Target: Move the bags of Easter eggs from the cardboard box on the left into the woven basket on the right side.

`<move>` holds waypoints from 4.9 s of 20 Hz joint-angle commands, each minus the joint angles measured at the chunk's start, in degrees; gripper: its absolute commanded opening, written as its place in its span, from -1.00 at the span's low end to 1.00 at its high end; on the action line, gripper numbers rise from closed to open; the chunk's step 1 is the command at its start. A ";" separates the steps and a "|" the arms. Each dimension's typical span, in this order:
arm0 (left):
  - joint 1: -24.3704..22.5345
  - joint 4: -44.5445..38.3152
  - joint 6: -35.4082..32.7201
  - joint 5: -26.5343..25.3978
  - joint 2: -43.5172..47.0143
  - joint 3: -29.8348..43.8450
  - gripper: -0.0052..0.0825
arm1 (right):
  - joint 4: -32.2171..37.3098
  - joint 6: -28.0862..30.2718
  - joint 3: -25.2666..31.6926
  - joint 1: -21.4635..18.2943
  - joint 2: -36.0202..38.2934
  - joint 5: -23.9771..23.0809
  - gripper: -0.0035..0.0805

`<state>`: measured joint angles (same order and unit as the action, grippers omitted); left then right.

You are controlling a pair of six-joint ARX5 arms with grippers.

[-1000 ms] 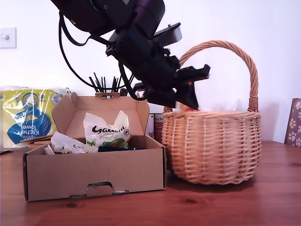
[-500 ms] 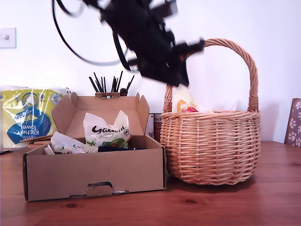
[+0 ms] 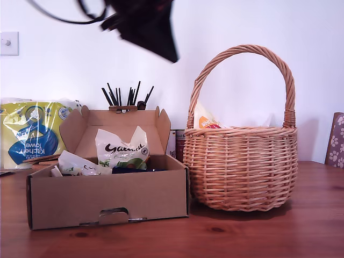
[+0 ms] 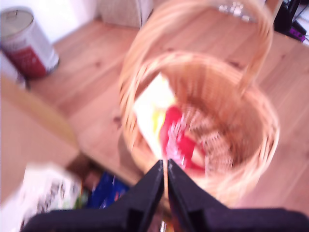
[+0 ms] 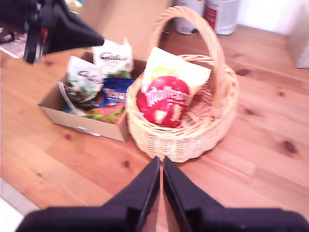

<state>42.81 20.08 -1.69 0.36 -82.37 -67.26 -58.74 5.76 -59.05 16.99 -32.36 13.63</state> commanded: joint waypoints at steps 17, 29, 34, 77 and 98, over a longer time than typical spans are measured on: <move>-19.89 -3.41 -17.07 11.23 12.85 17.79 -0.89 | 2.34 -0.77 -0.48 0.24 0.17 5.38 -0.95; -23.82 -20.37 -29.86 12.94 0.09 17.29 0.89 | 2.27 -0.81 -0.48 0.24 0.15 5.35 -0.95; -27.82 -21.40 -29.81 18.53 -7.28 13.22 0.89 | 2.32 -0.81 -0.48 0.24 0.00 5.35 -0.95; -23.54 -4.79 -22.27 26.10 -22.40 -4.33 -0.93 | 2.27 -0.79 -0.48 0.24 -0.37 6.88 -0.95; -7.56 -5.42 -12.57 38.84 -8.11 -4.33 -0.94 | 2.32 -0.72 -0.48 0.24 -0.37 6.58 -0.95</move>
<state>35.11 16.99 -15.00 40.18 -90.11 -71.46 -56.66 4.99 -59.05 16.99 -32.51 20.23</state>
